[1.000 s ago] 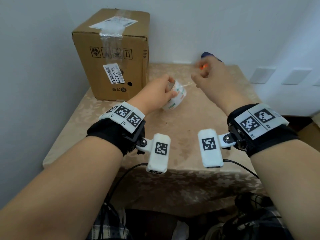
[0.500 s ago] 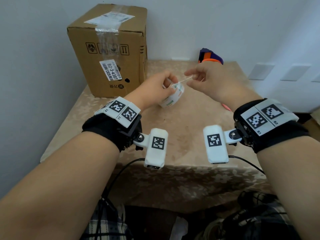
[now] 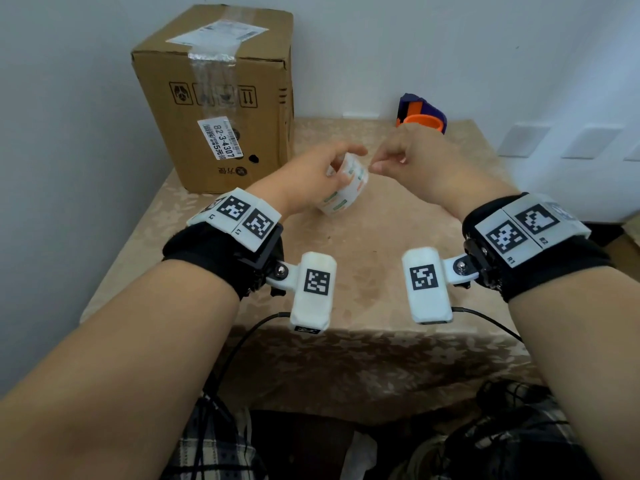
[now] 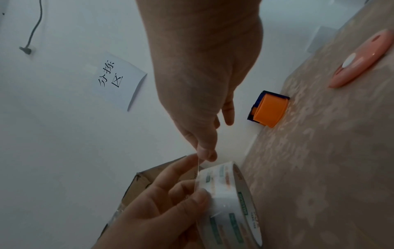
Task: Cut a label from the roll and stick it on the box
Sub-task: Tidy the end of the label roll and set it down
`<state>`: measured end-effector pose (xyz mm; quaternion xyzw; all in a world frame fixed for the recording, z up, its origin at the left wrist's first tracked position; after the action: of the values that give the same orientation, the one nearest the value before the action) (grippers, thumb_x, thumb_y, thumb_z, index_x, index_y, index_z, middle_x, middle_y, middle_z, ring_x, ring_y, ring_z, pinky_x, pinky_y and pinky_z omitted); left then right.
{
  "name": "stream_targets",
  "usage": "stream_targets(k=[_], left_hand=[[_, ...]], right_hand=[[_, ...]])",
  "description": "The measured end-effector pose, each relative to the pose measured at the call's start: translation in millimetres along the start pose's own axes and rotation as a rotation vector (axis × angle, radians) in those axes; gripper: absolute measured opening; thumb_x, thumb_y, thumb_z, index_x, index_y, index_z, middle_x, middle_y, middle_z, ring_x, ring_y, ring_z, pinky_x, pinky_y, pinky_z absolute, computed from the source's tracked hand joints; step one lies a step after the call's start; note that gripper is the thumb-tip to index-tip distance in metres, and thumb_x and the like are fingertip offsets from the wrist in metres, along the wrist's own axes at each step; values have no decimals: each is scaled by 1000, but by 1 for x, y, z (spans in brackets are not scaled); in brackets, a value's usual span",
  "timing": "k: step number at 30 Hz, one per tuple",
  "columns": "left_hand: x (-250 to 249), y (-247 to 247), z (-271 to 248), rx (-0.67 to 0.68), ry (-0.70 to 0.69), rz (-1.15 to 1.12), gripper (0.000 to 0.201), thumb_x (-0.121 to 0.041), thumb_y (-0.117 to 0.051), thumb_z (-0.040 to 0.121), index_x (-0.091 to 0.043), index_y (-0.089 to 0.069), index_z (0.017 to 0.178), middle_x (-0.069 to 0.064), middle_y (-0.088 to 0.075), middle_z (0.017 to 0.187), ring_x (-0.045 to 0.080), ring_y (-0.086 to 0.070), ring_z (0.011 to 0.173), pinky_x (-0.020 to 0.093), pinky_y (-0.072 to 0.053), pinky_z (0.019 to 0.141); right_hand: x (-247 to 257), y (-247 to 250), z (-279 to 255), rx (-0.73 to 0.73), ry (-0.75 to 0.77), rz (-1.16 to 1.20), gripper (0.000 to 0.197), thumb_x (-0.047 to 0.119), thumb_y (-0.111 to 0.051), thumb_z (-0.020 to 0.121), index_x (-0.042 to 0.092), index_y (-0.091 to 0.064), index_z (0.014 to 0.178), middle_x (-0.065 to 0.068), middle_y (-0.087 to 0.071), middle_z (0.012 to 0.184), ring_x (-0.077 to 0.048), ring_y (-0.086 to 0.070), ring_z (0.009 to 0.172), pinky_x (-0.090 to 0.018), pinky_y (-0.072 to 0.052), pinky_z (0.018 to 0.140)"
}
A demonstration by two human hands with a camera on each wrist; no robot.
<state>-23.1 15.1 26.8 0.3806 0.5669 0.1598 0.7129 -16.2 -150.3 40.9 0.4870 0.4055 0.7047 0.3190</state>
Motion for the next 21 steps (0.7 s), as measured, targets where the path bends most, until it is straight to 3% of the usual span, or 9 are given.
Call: stream_targets(k=[3, 6, 8, 10, 12, 14, 16, 19, 21], left_hand=[[2, 2, 0, -10, 16, 33, 31, -13, -45, 97, -24, -58, 123, 0, -41, 115, 15, -46, 97, 26, -40, 86], [7, 2, 0, -31, 27, -56, 25, -13, -50, 95, -22, -65, 112, -2, -43, 113, 15, -46, 98, 27, -40, 89], [7, 2, -2, -52, 34, -146, 20, -14, -54, 93, -19, -68, 107, -9, -48, 101, 12, -48, 93, 25, -41, 85], [7, 1, -2, -86, 39, -198, 16, -21, -59, 90, -15, -71, 100, -14, -49, 91, 10, -51, 87, 26, -41, 82], [11, 1, 1, -168, 49, -160, 15, -29, -65, 86, -18, -72, 94, -7, -47, 97, 16, -49, 103, 33, -39, 94], [13, 3, 3, -259, 30, -111, 13, -29, -68, 84, -20, -73, 91, -3, -40, 104, 19, -41, 114, 33, -34, 103], [13, 4, 5, -277, -34, -115, 12, -24, -68, 84, -18, -73, 93, -3, -42, 98, 15, -45, 105, 27, -38, 97], [8, 4, 4, -263, -107, -170, 13, -15, -66, 85, -15, -70, 98, -11, -54, 81, 7, -49, 76, 23, -43, 77], [8, 4, 4, -252, -105, -227, 7, -14, -66, 85, -20, -68, 87, -11, -58, 76, 6, -50, 72, 23, -43, 74]], right_hand=[[0, 3, 1, -73, -24, 55, 11, 28, -68, 84, 18, -70, 85, 3, -44, 113, -14, -44, 110, -30, -37, 98], [2, 6, 0, -73, -17, 69, 14, 27, -62, 88, 15, -62, 82, 2, -49, 108, -13, -49, 100, -25, -38, 89], [6, 5, -1, -64, 2, 82, 20, 23, -56, 93, 5, -64, 90, -1, -56, 101, -11, -50, 92, -22, -42, 82], [9, 4, 0, -59, 20, 113, 22, 18, -50, 96, 3, -67, 99, 0, -57, 97, -9, -48, 90, -7, -38, 70], [11, 1, 1, -55, 42, 132, 23, 14, -47, 97, 3, -67, 101, 3, -55, 96, -8, -48, 89, 4, -34, 64], [14, -1, 3, -62, 62, 161, 22, 13, -48, 97, 3, -67, 100, 1, -58, 95, -8, -48, 83, 5, -33, 63], [15, -3, 4, -85, 69, 211, 20, 13, -50, 96, 2, -66, 99, 2, -62, 88, -2, -48, 70, 3, -35, 63], [16, -3, 6, -162, 47, 286, 17, 15, -54, 94, 4, -66, 98, 12, -54, 71, 3, -47, 63, 0, -37, 60], [15, -5, 7, -213, 25, 347, 15, 15, -56, 93, 4, -67, 97, 15, -52, 67, 5, -50, 58, -3, -40, 58]])
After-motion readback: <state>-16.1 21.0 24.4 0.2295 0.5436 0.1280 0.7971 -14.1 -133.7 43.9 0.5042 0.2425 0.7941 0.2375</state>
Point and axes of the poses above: each hand's wrist, its own z-axis towards the middle knuckle, its own y-axis out of the back of the hand, x = y × z, the point moved 1 cm from there along z, towards the middle knuckle
